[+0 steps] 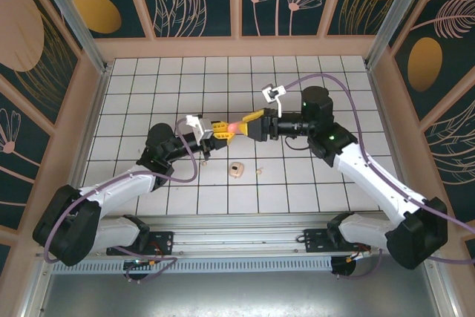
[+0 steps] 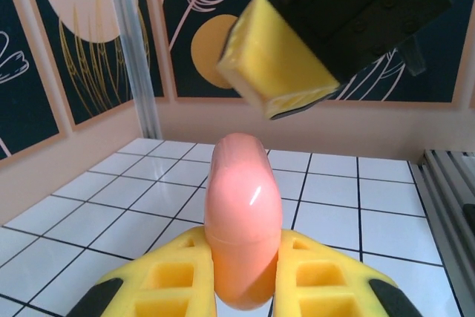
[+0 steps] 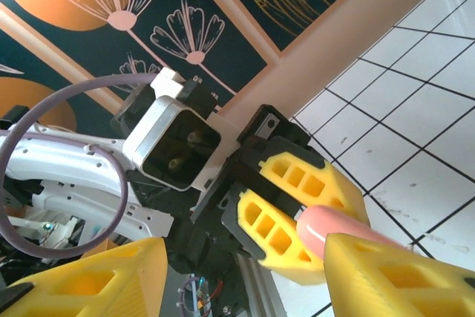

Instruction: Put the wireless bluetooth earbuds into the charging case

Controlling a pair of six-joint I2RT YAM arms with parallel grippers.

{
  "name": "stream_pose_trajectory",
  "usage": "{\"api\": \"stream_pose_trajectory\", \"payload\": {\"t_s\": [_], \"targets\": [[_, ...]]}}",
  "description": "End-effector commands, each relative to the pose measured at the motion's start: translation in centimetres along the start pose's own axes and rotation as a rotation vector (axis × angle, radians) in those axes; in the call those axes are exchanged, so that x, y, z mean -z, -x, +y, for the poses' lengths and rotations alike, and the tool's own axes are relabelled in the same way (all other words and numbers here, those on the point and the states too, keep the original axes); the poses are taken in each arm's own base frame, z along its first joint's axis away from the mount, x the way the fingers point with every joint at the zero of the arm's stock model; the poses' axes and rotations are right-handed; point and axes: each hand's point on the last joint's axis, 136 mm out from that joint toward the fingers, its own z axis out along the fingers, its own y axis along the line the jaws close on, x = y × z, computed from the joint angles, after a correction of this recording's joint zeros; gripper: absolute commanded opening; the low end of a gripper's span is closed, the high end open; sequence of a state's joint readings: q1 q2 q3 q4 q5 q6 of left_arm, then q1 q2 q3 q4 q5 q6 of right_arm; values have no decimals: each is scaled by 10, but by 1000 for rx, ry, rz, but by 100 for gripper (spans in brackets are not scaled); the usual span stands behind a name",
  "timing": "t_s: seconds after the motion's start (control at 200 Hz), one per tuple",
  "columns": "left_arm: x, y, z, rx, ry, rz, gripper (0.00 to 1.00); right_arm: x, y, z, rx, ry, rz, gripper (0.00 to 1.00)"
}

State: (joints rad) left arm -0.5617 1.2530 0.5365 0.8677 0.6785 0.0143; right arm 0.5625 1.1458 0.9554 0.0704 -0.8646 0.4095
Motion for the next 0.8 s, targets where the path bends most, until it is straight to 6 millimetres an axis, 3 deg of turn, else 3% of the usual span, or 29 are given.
{"api": "stream_pose_trajectory", "payload": {"t_s": [0.0, 0.125, 0.21, 0.285, 0.4, 0.505, 0.546, 0.586, 0.796], "targets": [[-8, 7, 19, 50, 65, 15, 7, 20, 18, -30, -31, -199, -123, 60], [-22, -1, 37, 197, 99, 62, 6, 72, 32, -102, -224, -549, -320, 61], [-36, -11, 56, 362, 154, 106, 6, 109, 16, -149, -400, -762, -389, 60], [-49, -25, 70, 523, 192, 155, 5, 138, -3, -177, -499, -950, -424, 60], [-69, -47, 85, 739, 242, 240, 4, 158, -19, -189, -546, -1046, -450, 61], [-91, -67, 81, 848, 281, 343, 4, 166, -30, -197, -575, -1072, -447, 61], [-98, -69, 77, 876, 286, 364, 4, 167, -34, -200, -586, -1075, -437, 61], [-104, -90, 76, 940, 318, 412, 4, 167, -39, -202, -596, -1075, -426, 61], [-125, -142, 78, 1189, 400, 508, 5, 158, -51, -206, -631, -1028, -414, 61]]}}
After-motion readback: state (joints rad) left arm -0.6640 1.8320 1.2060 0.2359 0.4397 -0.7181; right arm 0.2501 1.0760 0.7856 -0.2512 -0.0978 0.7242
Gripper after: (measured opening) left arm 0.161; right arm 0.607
